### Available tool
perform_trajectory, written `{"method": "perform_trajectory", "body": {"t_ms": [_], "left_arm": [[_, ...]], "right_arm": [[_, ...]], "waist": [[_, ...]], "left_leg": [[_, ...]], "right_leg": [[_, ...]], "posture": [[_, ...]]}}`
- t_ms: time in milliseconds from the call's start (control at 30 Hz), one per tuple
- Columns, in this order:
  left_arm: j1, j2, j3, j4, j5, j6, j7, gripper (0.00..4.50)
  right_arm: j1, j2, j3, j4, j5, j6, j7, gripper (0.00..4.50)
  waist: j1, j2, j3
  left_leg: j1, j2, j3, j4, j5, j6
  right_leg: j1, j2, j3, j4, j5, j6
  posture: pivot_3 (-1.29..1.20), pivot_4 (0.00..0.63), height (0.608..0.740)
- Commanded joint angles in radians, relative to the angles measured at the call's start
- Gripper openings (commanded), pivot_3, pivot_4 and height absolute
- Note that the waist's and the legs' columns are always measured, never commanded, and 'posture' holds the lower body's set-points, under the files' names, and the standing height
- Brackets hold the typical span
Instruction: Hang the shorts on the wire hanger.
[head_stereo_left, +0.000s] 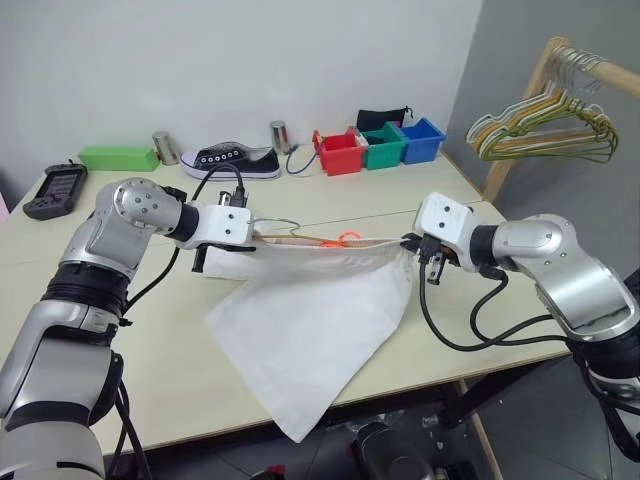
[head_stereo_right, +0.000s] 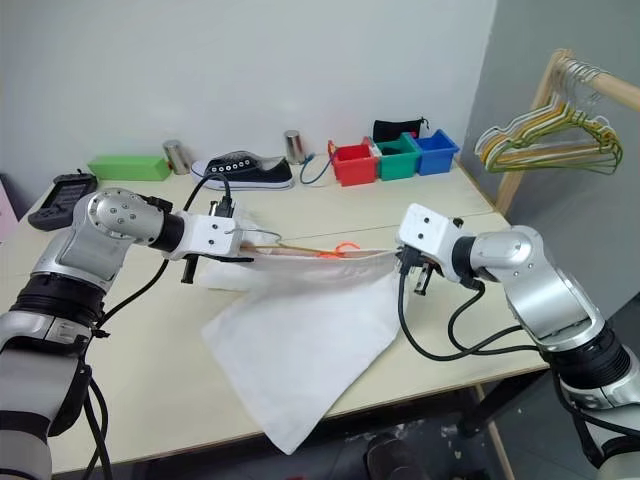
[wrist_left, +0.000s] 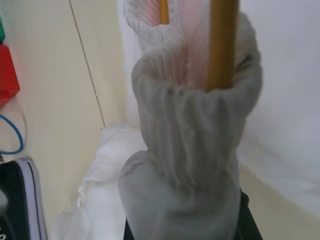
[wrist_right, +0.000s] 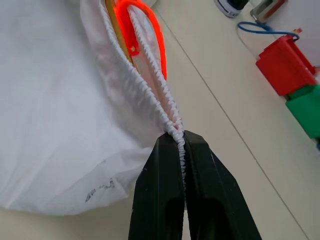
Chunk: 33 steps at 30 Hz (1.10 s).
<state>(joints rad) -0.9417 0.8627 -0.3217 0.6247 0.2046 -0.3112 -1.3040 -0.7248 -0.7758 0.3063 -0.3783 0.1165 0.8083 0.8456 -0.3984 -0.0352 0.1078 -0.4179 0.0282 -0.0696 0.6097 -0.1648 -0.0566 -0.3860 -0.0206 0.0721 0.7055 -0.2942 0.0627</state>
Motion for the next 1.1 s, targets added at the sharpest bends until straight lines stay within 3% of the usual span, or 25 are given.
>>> {"method": "perform_trajectory", "body": {"t_ms": [33, 233, 433, 833, 967, 1100], "left_arm": [[-0.036, -0.065, -0.006, 0.019, 0.036, 0.026, 0.064, 0.0], [-0.039, -0.189, 0.019, -0.045, 0.008, 0.113, 0.115, 0.0], [-0.028, -0.192, 0.031, -0.063, 0.013, 0.146, 0.13, 0.0], [-0.04, -0.195, 0.026, -0.025, 0.015, 0.114, 0.153, 0.0], [-0.043, -0.205, 0.021, -0.03, 0.01, 0.096, 0.142, 0.0], [-0.05, -0.213, 0.022, -0.051, 0.001, 0.09, 0.125, 0.0]], "right_arm": [[-0.097, 0.059, -0.026, -0.039, 0.0, 0.06, -0.04, 0.06], [-0.155, 0.196, 0.016, -0.017, -0.012, 0.103, -0.102, 0.06], [-0.13, 0.162, 0.025, -0.006, -0.03, 0.091, -0.082, 0.06], [-0.132, 0.039, -0.063, -0.02, 0.12, 0.2, 0.062, 2.77], [-0.116, 0.002, -0.035, 0.064, 0.1, 0.157, 0.077, 3.84], [-0.111, 0.019, 0.011, 0.158, 0.064, 0.09, 0.072, 4.49]], "waist": [[-0.008, 0.0, 0.0], [-0.02, 0.0, 0.0], [-0.02, 0.0, 0.0], [-0.024, 0.0, 0.0], [-0.034, 0.0, 0.0], [-0.048, 0.0, 0.0]], "left_leg": [[0.0, 0.0, 0.0, 0.0, 0.0, 0.0], [0.0, 0.0, 0.0, 0.0, 0.0, 0.0], [0.0, 0.0, 0.0, 0.0, 0.0, 0.0], [0.0, 0.0, 0.0, 0.0, 0.0, 0.0], [0.0, 0.0, 0.0, 0.0, 0.0, 0.0], [0.001, 0.0, 0.001, 0.0, 0.0, 0.0]], "right_leg": [[0.0, 0.0, 0.0, 0.0, 0.0, 0.0], [0.0, 0.0, 0.0, 0.0, 0.0, 0.0], [0.0, 0.0, 0.0, 0.001, 0.0, 0.0], [0.0, 0.0, 0.0, 0.0, 0.0, 0.0], [0.0, 0.0, 0.0, 0.0, 0.0, 0.0], [0.001, -0.001, 0.001, 0.0, 0.0, 0.0]], "posture": [[-0.34, 0.012, 0.74], [-0.34, 0.016, 0.74], [-0.33, 0.021, 0.74], [-0.36, 0.032, 0.74], [-0.37, 0.033, 0.74], [-0.37, 0.031, 0.74]]}}
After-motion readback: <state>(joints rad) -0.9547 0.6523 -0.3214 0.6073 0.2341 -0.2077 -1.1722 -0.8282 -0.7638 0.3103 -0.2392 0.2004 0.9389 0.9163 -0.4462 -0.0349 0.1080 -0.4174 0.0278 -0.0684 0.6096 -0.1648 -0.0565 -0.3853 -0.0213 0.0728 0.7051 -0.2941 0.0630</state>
